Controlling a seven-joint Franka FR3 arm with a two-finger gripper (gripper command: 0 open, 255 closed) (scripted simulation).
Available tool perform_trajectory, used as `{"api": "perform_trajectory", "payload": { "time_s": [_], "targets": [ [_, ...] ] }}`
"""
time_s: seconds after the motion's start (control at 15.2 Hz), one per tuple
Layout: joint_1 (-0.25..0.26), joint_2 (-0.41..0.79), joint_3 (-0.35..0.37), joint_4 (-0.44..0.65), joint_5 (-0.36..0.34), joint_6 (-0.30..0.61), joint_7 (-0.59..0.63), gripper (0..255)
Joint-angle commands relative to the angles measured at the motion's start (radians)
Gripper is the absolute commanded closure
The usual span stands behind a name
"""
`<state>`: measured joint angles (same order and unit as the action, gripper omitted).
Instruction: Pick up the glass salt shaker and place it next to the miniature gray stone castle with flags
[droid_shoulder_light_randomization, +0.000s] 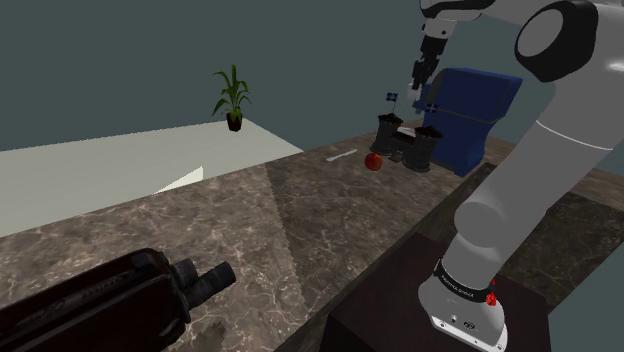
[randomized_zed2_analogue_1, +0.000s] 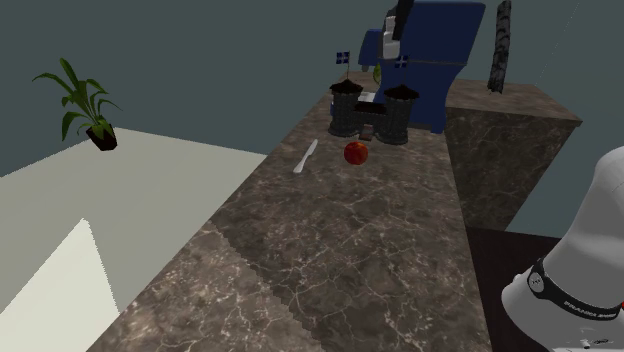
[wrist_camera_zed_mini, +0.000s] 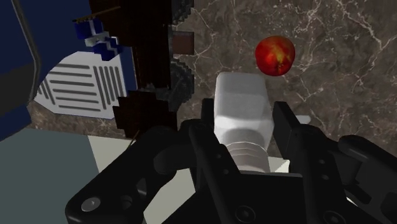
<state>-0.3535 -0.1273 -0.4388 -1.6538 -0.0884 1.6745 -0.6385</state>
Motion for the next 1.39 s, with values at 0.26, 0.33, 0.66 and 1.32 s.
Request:
{"api": "perform_trajectory", "payload": {
  "time_s": [0.26, 0.33, 0.66, 1.32],
  "targets": [
    [0.000, -0.025, 0.004, -0.106, -0.012, 0.083, 0.013, 255],
    [0.000, -0.028, 0.004, -0.123, -0.014, 0.097, 0.015, 255],
    [-0.002, -0.038, 0.004, -0.200, -0.020, 0.165, 0.021, 255],
    [-0.006, -0.040, -0.002, -0.336, -0.025, 0.299, 0.028, 255]
  ]
}}
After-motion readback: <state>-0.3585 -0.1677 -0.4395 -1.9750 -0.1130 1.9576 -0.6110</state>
